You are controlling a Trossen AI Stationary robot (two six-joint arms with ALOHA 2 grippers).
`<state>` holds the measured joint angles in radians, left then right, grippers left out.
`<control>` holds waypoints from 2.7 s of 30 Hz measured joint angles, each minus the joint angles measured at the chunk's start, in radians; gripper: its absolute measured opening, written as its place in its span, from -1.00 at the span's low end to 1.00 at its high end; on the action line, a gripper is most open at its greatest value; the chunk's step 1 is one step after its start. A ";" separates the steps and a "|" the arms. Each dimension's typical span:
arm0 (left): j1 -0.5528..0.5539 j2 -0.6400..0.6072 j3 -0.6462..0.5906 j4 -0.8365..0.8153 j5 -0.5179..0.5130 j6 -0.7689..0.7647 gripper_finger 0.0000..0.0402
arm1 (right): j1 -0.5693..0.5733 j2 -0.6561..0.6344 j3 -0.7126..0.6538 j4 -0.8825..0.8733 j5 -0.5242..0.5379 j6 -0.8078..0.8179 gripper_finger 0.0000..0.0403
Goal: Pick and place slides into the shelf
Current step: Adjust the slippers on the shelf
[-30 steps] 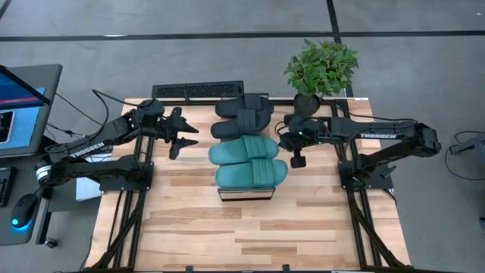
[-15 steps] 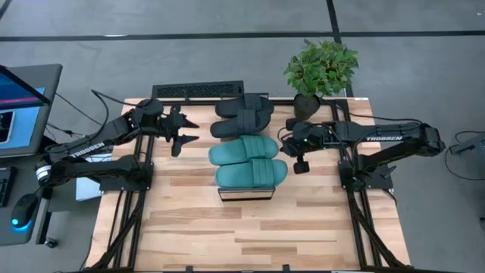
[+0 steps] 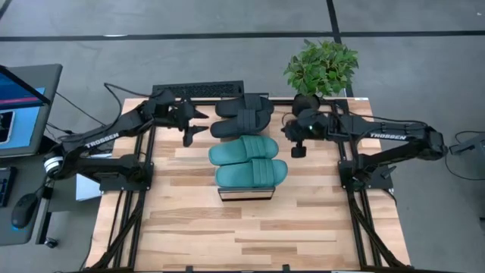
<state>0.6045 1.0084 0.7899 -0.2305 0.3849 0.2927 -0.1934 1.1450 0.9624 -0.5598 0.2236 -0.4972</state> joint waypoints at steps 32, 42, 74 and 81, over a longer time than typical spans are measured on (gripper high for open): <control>0.009 0.003 0.003 -0.051 -0.007 0.066 -0.03 | -0.326 0.384 0.248 -0.060 -0.363 -0.124 -1.00; 0.009 0.003 0.003 -0.065 -0.006 0.072 -0.03 | -0.378 0.384 0.253 -0.037 -0.366 -0.132 -1.00; 0.009 0.003 0.001 -0.103 -0.006 0.092 -0.03 | -0.411 0.421 0.252 0.116 -0.246 -0.140 -1.00; 0.009 0.003 0.001 -0.125 -0.006 0.093 -0.03 | -0.405 0.407 0.252 0.147 -0.161 -0.139 -1.00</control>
<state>0.6132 1.0119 0.7914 -0.3553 0.3786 0.3855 -0.5987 1.5523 1.2144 -0.4132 0.0627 -0.6365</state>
